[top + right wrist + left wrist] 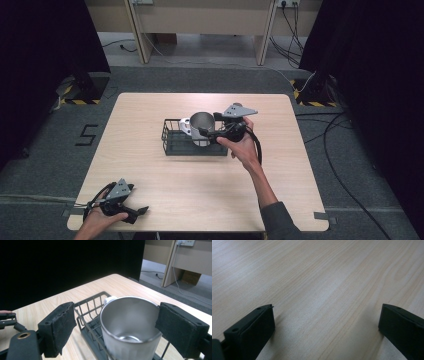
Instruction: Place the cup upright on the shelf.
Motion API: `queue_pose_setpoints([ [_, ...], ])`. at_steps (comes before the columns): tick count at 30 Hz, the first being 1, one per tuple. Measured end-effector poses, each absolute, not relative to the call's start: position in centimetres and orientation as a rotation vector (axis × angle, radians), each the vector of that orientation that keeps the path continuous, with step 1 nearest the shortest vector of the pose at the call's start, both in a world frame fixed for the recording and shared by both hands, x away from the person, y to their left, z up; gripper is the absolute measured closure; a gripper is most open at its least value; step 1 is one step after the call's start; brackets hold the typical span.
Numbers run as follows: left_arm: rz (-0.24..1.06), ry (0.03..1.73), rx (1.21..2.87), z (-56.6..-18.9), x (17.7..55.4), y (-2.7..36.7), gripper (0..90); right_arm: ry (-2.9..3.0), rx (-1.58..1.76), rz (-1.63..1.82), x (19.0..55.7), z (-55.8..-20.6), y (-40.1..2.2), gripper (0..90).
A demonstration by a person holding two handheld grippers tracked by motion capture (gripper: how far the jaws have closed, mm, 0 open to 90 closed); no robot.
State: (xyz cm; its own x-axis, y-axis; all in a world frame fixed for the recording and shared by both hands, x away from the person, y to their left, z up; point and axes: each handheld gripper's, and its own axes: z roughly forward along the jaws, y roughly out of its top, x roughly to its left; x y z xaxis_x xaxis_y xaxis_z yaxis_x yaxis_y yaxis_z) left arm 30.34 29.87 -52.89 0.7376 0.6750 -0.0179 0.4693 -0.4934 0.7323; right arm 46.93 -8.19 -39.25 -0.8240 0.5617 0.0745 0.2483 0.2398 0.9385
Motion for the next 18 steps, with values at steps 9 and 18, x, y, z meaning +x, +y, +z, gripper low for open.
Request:
queue_pose_setpoints([
  [9, 0.351, 0.859, 2.184, -52.9, 30.3, 29.9, 0.0, 2.225, 0.753, 1.622, 45.3, -39.5, -9.1, 15.5],
  [18, 0.353, 0.857, 2.183, -52.9, 30.3, 29.9, 0.0, 2.22, 0.713, 1.621, 42.9, -40.0, -9.6, 15.5],
])
